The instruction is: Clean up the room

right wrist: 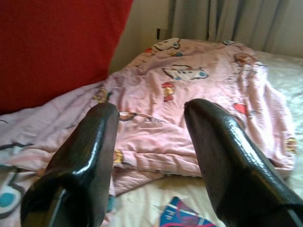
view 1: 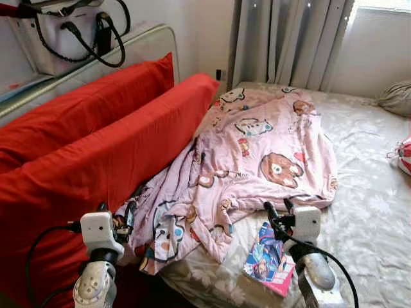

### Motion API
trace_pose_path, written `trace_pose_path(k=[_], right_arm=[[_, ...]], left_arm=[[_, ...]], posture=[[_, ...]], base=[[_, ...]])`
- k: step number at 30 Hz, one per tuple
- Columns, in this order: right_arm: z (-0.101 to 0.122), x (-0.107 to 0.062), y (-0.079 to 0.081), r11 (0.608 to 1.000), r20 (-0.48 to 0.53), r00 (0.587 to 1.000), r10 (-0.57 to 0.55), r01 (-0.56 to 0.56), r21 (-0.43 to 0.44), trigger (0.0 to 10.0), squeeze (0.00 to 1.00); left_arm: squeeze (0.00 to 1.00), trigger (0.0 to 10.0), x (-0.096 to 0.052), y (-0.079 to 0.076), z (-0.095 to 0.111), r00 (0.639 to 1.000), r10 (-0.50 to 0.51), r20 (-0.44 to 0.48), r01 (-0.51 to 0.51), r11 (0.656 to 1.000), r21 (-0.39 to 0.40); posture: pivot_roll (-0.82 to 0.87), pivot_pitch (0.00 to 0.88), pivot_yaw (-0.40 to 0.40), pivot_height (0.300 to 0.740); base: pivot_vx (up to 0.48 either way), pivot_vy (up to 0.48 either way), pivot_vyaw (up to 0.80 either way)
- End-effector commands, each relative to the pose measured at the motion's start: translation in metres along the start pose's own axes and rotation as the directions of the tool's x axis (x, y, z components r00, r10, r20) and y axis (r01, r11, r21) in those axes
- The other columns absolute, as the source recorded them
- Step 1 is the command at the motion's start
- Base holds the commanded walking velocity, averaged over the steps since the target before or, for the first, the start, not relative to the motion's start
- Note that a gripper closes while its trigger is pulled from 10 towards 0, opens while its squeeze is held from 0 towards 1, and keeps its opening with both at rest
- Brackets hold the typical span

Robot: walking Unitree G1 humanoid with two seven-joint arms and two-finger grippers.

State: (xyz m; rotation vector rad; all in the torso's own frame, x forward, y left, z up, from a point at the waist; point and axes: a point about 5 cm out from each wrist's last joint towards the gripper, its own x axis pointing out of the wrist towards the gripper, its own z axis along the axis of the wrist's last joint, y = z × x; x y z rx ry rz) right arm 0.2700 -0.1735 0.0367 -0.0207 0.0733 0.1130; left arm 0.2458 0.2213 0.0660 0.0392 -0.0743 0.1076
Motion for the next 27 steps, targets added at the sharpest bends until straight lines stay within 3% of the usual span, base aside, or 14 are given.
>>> trace_pose_path(k=[1,7,20,27], right_arm=[[0.002,0.000,-0.004,1.000,0.007,1.000,-0.027,0.027,0.010,10.0,0.00],[0.009,0.006,0.007,1.000,0.028,1.000,0.007,-0.008,0.012,10.0,0.00],[0.006,0.006,0.003,1.000,-0.011,1.000,-0.006,0.006,-0.013,10.0,0.00],[0.006,0.009,-0.002,0.999,-0.036,0.999,-0.006,0.005,-0.032,10.0,0.00]], left_arm=[[0.00,10.0,-0.001,0.003,0.001,1.000,-0.005,-0.004,0.005,1.000,0.012],[0.00,10.0,0.002,0.000,0.005,1.000,-0.016,0.010,0.016,1.000,0.009],[0.00,10.0,0.002,0.000,0.007,1.000,-0.019,0.013,0.019,1.000,0.009],[0.00,10.0,0.002,-0.002,0.008,1.000,-0.020,0.012,0.020,1.000,0.010]], posture=[[0.03,0.000,0.013,0.740],[0.02,0.000,0.008,0.740],[0.02,0.000,0.006,0.740],[0.03,0.000,0.001,0.701]], base=[[0.000,0.000,0.00],[0.000,0.000,0.00],[0.000,0.000,0.00],[0.000,0.000,0.00]])
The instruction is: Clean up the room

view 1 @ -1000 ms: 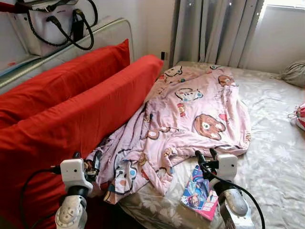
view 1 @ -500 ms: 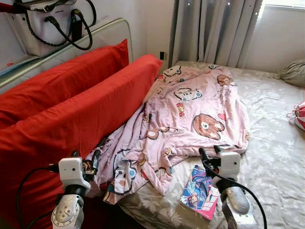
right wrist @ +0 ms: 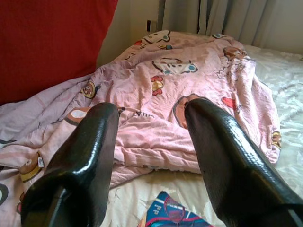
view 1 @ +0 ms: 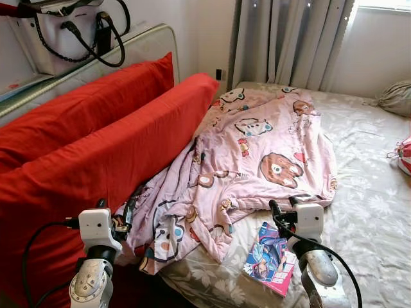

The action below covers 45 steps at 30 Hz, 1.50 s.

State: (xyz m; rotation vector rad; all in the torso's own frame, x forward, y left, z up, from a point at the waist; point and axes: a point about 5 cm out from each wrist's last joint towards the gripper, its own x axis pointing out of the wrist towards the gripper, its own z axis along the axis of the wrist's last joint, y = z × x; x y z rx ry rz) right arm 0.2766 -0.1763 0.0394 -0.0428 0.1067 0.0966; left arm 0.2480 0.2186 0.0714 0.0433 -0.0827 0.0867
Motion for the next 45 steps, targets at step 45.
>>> trace_pose_path(k=[45], right_arm=[[-0.0013,0.0004,0.0065,0.999,-0.006,0.999,0.035,-0.035,-0.018,10.0,0.00]], left_arm=[[0.00,10.0,-0.0030,-0.0025,0.0018,1.000,0.003,-0.018,-0.002,1.000,0.015]], posture=[[0.04,0.000,-0.001,0.671]], base=[[0.000,0.000,0.00]])
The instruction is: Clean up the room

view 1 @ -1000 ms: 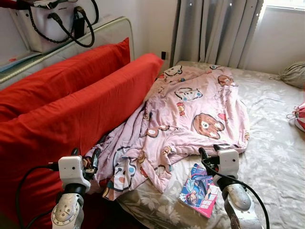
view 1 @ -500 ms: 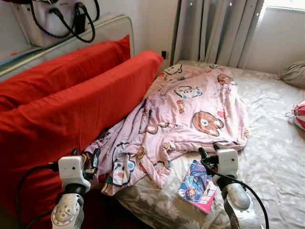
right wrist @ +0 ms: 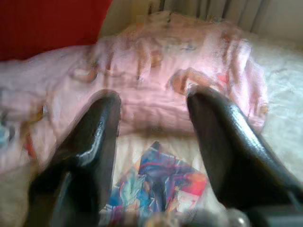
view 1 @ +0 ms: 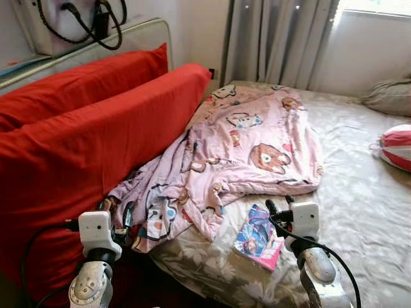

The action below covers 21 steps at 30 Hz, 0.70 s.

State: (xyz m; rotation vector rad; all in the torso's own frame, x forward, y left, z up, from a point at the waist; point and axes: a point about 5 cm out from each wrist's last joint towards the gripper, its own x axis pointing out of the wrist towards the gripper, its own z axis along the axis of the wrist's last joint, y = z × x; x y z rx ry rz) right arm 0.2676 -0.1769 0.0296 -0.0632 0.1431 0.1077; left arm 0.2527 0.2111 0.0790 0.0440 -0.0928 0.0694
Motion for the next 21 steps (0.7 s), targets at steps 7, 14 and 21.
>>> trace_pose_path(k=[7,14,21], right_arm=[[0.0110,0.0087,0.0071,1.000,0.039,0.999,0.028,-0.028,0.004,10.0,0.00],[0.0097,0.0081,0.0062,1.000,0.034,0.999,0.023,-0.024,0.001,10.0,0.00],[0.0076,0.0088,0.0048,1.000,0.011,1.000,0.015,-0.014,-0.018,10.0,0.00]], left_arm=[[0.00,10.0,-0.0077,0.0047,-0.0058,0.999,0.020,-0.029,-0.019,1.000,0.014],[0.00,10.0,-0.0085,0.0040,-0.0063,0.999,0.019,-0.034,-0.018,1.000,0.013],[0.00,10.0,-0.0086,0.0038,-0.0065,0.999,0.019,-0.034,-0.018,1.000,0.014]], posture=[[0.04,0.000,-0.001,0.671],[0.04,0.000,-0.001,0.671],[0.04,0.000,-0.002,0.671]], base=[[0.000,0.000,0.00],[0.000,0.000,0.00],[0.000,0.000,0.00]])
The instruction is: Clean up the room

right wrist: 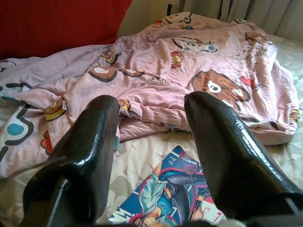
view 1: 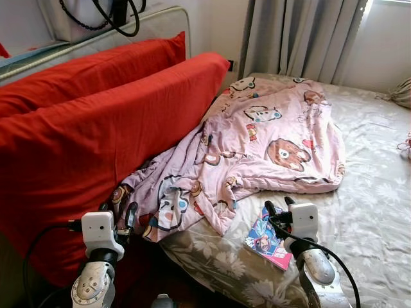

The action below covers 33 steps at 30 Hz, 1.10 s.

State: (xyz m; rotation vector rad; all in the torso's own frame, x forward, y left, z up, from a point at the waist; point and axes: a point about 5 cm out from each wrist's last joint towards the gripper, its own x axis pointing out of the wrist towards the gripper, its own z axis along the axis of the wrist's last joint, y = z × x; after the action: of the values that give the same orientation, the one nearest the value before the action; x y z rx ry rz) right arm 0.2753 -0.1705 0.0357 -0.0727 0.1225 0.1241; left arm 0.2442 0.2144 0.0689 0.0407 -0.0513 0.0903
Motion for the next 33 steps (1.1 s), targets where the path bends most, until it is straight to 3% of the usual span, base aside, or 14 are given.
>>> trace_pose_path(k=[1,8,33], right_arm=[[0.0000,0.0016,-0.0004,1.000,-0.010,1.000,0.000,0.000,-0.007,10.0,0.00],[0.0001,0.0033,0.0016,1.000,-0.019,1.000,0.002,-0.002,-0.007,10.0,0.00],[0.0015,0.0064,0.0077,1.000,-0.007,1.000,0.019,-0.019,0.020,10.0,0.00]], left_arm=[[0.00,10.0,0.0004,0.0004,0.0029,1.000,-0.001,0.008,0.001,1.000,0.015],[0.00,10.0,0.0005,0.0002,0.0032,1.000,-0.002,0.009,0.002,1.000,0.013],[0.00,10.0,0.0006,-0.0004,0.0027,1.000,-0.009,0.005,0.009,1.000,0.011]], posture=[[0.04,0.000,-0.002,0.671],[0.04,0.000,-0.002,0.631],[0.04,0.000,0.000,0.631]], base=[[0.000,0.000,0.00],[0.000,0.000,0.00],[0.000,0.000,0.00]])
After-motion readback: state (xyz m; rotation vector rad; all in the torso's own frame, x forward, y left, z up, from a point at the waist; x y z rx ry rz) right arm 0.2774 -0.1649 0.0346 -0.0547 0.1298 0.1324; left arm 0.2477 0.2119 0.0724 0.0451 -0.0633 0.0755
